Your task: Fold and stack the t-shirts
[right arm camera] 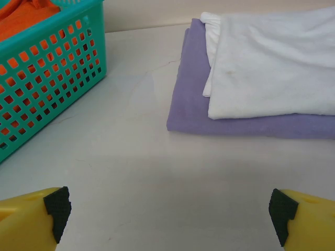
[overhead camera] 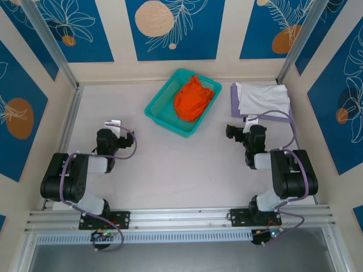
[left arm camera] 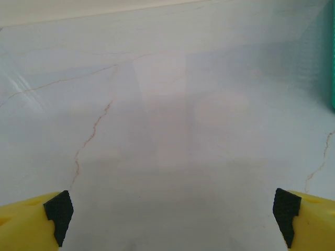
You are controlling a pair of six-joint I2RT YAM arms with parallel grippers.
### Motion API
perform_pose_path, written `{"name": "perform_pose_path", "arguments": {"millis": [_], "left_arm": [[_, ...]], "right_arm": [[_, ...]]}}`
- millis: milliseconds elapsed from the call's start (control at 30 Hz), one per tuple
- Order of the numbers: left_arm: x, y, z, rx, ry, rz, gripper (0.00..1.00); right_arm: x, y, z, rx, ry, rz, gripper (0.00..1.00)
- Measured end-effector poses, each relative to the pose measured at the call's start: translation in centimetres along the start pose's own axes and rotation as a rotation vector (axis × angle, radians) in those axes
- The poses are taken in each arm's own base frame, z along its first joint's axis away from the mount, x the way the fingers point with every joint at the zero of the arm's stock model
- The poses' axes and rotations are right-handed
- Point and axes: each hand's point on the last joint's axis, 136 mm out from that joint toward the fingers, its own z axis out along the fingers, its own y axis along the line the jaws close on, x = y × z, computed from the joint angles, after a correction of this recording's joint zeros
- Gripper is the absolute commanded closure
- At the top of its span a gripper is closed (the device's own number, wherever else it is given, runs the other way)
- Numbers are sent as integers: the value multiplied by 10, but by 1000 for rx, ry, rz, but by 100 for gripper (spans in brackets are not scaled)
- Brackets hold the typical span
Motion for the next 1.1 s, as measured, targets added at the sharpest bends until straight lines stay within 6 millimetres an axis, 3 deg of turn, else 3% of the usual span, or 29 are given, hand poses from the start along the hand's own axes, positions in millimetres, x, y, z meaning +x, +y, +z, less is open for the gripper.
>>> {"name": "perform_pose_path", "arguments": {"millis": [967,1033,1100], "left_arm": [[1,1,-2,-6,24,1,0],[-12,3,-7,-18,34,5,0],[-42,1,-12,-22,-12,37,0]], "right_arm": [[3,4,-3,15,30,-15,1],[-8,10,-8,34,52,-26,1],[-35,16,-15,53,41,-18,1]]}}
